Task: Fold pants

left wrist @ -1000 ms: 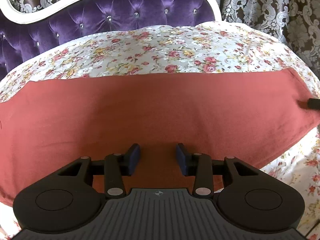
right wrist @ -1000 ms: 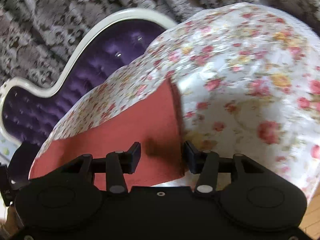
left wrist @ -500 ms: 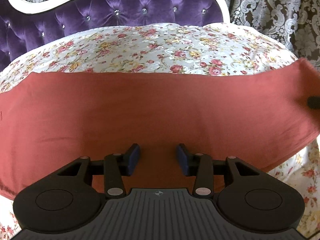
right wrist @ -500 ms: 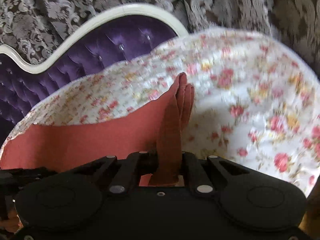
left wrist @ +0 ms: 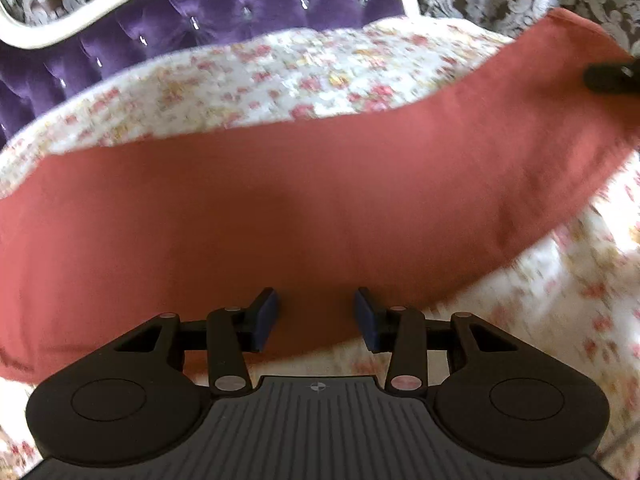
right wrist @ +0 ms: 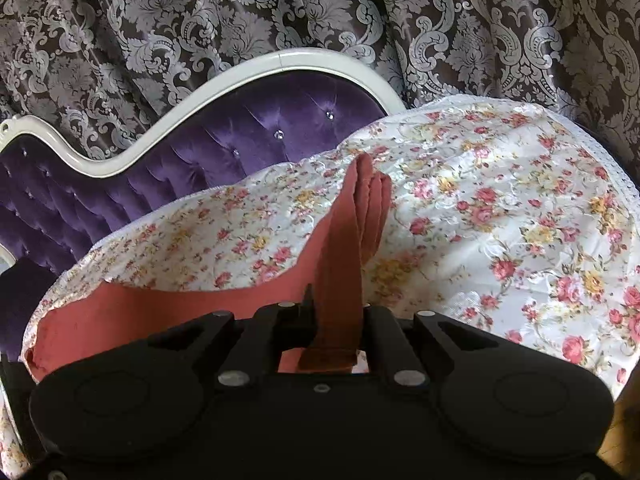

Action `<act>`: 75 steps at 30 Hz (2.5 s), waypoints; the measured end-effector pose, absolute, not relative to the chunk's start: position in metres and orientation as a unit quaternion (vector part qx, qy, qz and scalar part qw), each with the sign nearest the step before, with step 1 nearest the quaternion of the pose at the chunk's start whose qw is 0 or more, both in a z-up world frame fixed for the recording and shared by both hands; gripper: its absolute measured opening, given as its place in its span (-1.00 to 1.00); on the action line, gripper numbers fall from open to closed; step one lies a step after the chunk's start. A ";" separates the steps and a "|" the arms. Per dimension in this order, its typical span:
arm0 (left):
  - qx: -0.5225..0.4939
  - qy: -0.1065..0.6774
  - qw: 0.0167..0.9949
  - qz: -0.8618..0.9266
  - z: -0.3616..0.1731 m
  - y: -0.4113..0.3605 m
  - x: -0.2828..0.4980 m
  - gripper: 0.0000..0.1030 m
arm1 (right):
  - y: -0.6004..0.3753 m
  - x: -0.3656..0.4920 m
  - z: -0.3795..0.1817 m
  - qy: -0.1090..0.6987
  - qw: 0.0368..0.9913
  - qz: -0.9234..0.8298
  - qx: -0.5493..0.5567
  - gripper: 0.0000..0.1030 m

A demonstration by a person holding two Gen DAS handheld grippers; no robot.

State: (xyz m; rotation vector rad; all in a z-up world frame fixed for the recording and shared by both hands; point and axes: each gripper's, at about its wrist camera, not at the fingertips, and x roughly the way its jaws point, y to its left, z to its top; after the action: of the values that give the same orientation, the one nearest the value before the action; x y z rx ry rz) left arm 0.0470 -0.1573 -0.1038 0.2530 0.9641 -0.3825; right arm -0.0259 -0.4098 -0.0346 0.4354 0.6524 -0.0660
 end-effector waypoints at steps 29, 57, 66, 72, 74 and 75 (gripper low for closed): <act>0.053 0.441 0.882 -0.156 -0.071 -0.110 0.157 -0.19 | -0.319 0.002 0.008 0.297 0.936 0.031 0.184 -0.76; -0.026 0.434 0.900 0.020 -0.053 0.129 0.116 -0.16 | -0.067 0.057 -0.088 0.340 0.909 0.231 0.069 0.15; -0.003 0.417 0.908 -0.045 -0.051 0.076 0.125 -0.16 | -0.151 0.032 -0.074 0.308 0.937 0.104 0.125 0.03; -0.037 0.468 0.880 -0.075 -0.085 0.062 0.150 -0.14 | -0.201 0.024 -0.082 0.317 0.937 0.037 0.139 -0.02; -0.034 0.474 0.877 -0.073 -0.092 0.061 0.153 -0.09 | -0.208 0.021 -0.082 0.315 0.937 0.033 0.145 -0.02; -0.029 0.470 0.879 -0.077 -0.092 0.059 0.152 0.03 | -0.211 0.019 -0.082 0.313 0.937 0.033 0.148 -0.02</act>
State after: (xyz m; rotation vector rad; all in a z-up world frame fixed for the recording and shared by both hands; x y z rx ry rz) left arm 0.1524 0.0594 -0.0920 -0.0604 0.9803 -0.1604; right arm 0.0185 -0.2111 -0.0825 0.3027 0.6402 0.0679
